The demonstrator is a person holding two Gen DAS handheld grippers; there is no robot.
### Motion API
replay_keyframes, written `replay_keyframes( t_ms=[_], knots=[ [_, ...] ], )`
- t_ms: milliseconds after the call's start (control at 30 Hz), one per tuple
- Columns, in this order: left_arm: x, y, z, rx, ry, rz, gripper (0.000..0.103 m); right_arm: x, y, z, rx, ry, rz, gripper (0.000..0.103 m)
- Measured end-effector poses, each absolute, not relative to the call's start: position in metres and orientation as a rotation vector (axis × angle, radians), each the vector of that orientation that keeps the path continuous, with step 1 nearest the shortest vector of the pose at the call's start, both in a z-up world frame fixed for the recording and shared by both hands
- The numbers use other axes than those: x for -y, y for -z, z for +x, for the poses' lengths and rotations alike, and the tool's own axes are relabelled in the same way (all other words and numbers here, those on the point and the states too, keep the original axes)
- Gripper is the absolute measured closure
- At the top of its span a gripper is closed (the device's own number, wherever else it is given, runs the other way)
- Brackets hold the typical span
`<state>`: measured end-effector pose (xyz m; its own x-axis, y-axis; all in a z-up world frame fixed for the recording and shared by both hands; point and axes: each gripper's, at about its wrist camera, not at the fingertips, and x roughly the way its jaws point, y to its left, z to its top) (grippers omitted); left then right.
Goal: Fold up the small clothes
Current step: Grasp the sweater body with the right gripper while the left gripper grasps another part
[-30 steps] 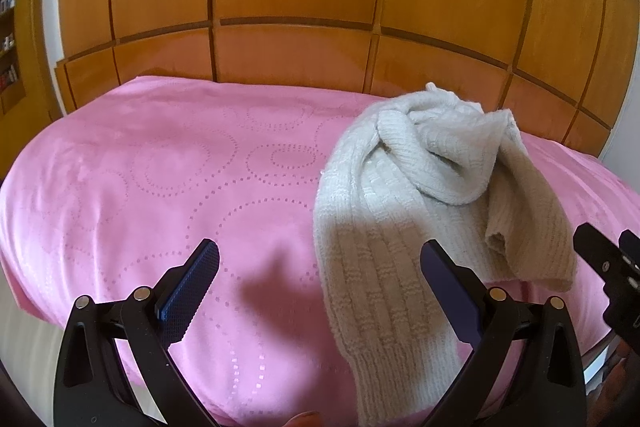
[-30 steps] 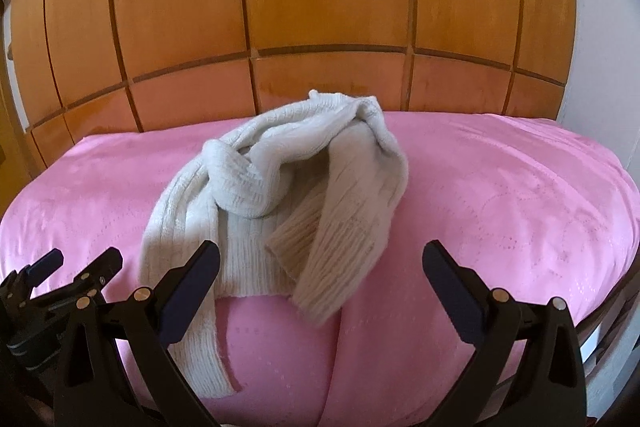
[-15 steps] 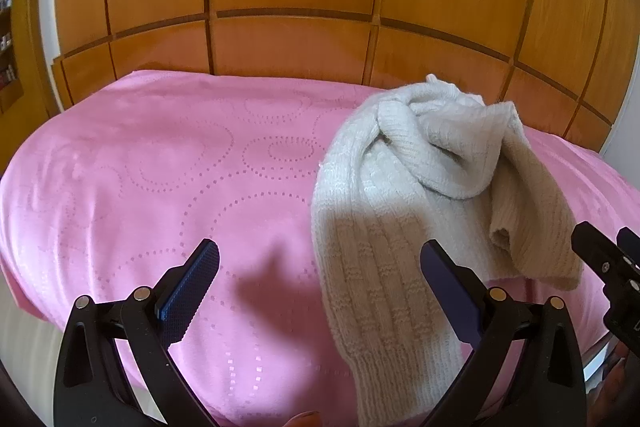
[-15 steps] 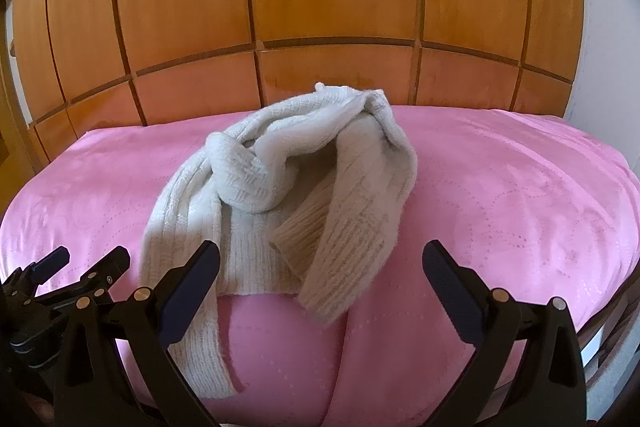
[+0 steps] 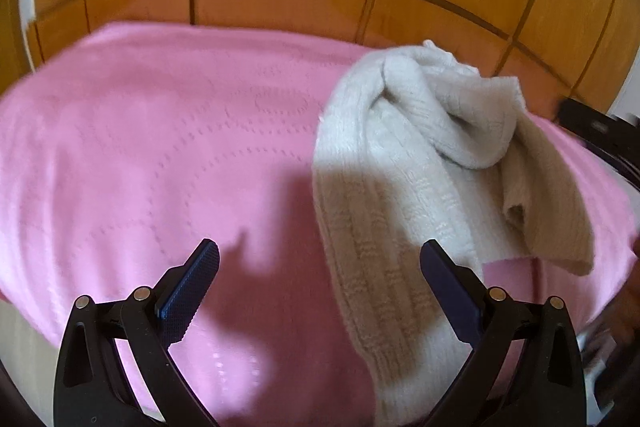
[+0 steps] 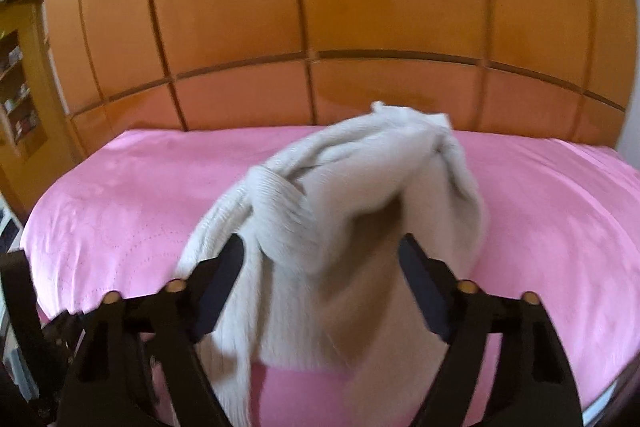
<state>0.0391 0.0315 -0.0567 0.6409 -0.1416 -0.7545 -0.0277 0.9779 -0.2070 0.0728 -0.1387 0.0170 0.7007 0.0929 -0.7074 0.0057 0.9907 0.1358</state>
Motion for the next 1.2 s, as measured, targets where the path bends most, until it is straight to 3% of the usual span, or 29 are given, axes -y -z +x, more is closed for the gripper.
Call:
replay_keyframes(
  t_ms=[167,200,267,300,333,367,400,467,733,967,1000,1100,1133,1200],
  knots=[
    [-0.034,0.074,0.044,-0.949,0.175,-0.287,0.027,0.115,0.017,0.132,-0.903,-0.140,0.078,0.037],
    [-0.033,0.079,0.044,-0.962,0.196,-0.300,0.035,0.111,0.023,0.141,-0.914,-0.144,0.070,0.037],
    [-0.029,0.080,0.045,-0.963,0.211,-0.292,0.036,0.100,0.039,0.164,-0.951,-0.155,0.031,0.037],
    [-0.026,0.081,0.046,-0.954,0.218,-0.280,0.049,0.095,0.051,0.176,-0.985,-0.150,0.004,0.039],
    [-0.022,0.083,0.047,-0.955,0.230,-0.265,0.067,0.093,0.058,0.182,-1.014,-0.152,-0.008,0.057],
    [-0.021,0.084,0.048,-0.961,0.233,-0.255,0.076,0.091,0.067,0.189,-1.050,-0.164,-0.020,0.070],
    [-0.021,0.084,0.048,-0.961,0.235,-0.253,0.092,0.090,0.073,0.193,-1.080,-0.169,-0.036,0.087],
    [-0.027,0.079,0.050,-0.954,0.256,-0.289,0.097,0.103,0.064,0.192,-1.067,-0.151,0.008,0.089],
    [-0.097,0.022,0.085,-0.785,0.103,-0.263,0.098,0.253,-0.032,0.158,-0.808,0.125,0.078,0.089],
    [-0.190,-0.013,0.167,-0.706,-0.219,-0.283,0.096,0.436,-0.043,0.160,-0.772,0.630,0.128,0.089],
    [-0.193,-0.016,0.177,-0.709,-0.254,-0.282,0.088,0.454,-0.041,0.160,-0.772,0.675,0.150,0.087],
    [-0.199,-0.027,0.186,-0.660,-0.313,-0.293,0.039,0.496,-0.038,0.153,-0.745,0.786,0.211,0.069],
    [-0.194,-0.033,0.185,-0.624,-0.300,-0.301,0.034,0.503,-0.038,0.148,-0.736,0.796,0.237,0.055],
    [-0.182,-0.033,0.186,-0.620,-0.239,-0.310,0.034,0.507,-0.036,0.138,-0.727,0.786,0.287,0.048]
  ],
)
